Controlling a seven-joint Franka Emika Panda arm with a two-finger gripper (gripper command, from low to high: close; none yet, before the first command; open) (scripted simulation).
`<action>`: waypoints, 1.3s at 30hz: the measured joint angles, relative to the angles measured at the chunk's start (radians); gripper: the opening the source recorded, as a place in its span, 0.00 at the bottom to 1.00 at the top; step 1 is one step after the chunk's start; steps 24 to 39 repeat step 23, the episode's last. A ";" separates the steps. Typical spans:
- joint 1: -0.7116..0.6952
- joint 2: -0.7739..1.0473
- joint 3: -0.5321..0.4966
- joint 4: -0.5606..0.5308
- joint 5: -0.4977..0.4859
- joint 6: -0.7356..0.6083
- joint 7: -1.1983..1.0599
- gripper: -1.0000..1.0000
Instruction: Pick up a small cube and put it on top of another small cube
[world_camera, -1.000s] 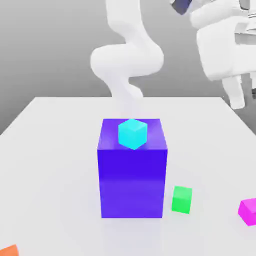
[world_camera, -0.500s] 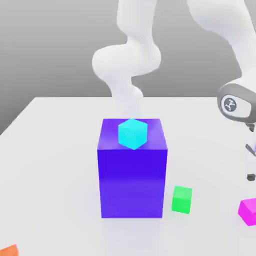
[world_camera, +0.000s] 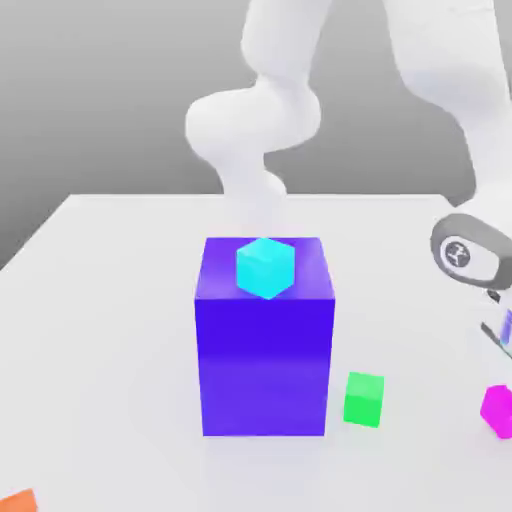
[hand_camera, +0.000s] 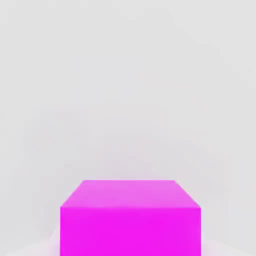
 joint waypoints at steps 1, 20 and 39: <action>-0.009 -0.035 -0.008 -0.028 0.008 -0.008 0.010 0.00; -0.160 -0.240 -0.112 -0.428 0.071 0.190 0.211 1.00; -0.160 -0.240 -0.112 -0.428 0.071 0.190 0.211 1.00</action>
